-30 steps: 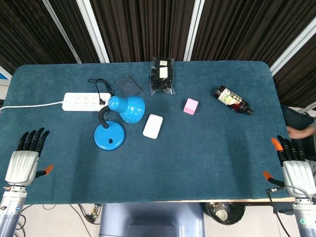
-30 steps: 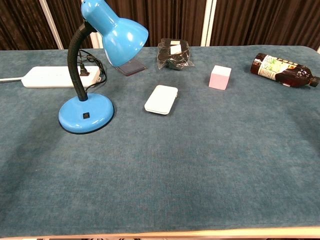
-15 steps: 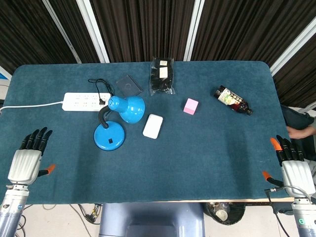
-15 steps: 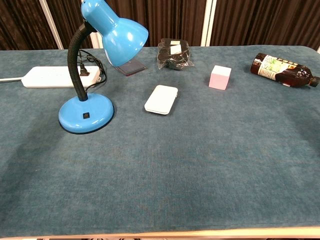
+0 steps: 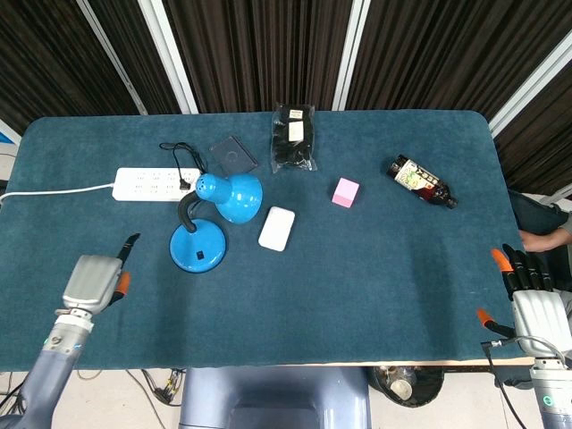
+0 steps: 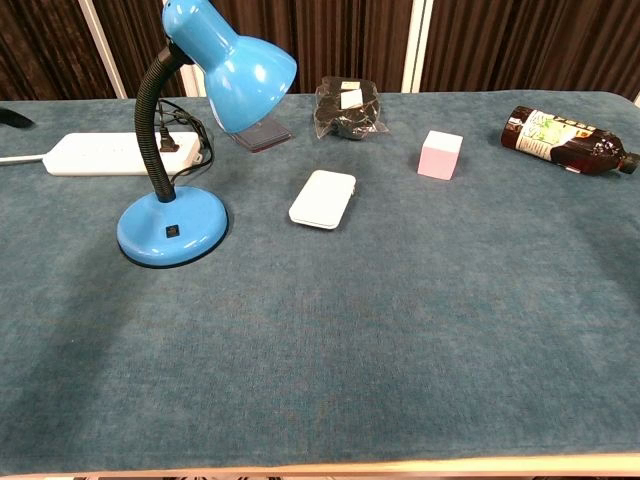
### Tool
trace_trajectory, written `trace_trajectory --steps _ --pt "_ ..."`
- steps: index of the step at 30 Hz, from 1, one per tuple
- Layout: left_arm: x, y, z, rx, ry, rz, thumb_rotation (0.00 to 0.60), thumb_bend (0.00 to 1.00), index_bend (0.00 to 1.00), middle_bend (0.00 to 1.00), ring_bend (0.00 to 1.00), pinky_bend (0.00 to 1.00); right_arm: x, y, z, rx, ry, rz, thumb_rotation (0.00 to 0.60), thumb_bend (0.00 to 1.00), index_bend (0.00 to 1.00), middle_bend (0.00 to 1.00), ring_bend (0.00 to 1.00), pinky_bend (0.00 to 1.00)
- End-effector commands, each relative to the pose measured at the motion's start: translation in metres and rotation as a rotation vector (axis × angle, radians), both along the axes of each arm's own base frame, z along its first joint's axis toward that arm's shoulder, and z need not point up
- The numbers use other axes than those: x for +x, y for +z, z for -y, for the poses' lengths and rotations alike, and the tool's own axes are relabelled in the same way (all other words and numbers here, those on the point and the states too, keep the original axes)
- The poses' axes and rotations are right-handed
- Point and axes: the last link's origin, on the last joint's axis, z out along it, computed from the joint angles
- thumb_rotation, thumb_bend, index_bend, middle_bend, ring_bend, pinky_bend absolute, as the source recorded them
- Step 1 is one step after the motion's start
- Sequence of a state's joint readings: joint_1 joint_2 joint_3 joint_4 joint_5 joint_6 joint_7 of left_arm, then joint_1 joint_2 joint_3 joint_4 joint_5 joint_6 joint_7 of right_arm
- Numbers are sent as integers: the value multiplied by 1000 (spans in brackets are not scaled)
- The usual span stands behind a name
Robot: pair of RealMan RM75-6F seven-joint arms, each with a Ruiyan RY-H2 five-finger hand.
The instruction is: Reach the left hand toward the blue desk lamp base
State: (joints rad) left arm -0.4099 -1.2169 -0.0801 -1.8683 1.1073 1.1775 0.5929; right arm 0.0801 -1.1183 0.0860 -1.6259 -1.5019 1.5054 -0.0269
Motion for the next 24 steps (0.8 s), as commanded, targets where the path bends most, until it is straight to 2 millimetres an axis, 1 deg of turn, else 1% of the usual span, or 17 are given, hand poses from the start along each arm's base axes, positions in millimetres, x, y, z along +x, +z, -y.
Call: trace_trajectory --steps 1,3,7,11,16,24 --pt "25 -31 -15 -93 12 -17 600 585 0 900 876 872 0 1 0 0 -2 4 600 250 0 0 0 0" --pt "29 -45 -17 -118 24 -39 600 585 0 900 877 872 -1 1 0 0 -4 5 600 250 0 0 0 0" --pt "35 -65 -17 -153 32 -77 600 586 0 899 877 873 0 1 0 4 -3 10 600 250 0 0 0 0" --pt "39 -81 -15 -177 36 -105 600 587 0 899 876 872 0 1 1 5 -4 14 600 250 0 0 0 0" --pt "42 -93 -14 -190 42 -112 600 587 0 899 877 872 -1 1 1 4 -6 15 600 250 0 0 0 0" --pt "45 -102 -15 -194 40 -118 600 595 0 899 877 872 0 1 2 5 -4 17 600 250 0 0 0 0"
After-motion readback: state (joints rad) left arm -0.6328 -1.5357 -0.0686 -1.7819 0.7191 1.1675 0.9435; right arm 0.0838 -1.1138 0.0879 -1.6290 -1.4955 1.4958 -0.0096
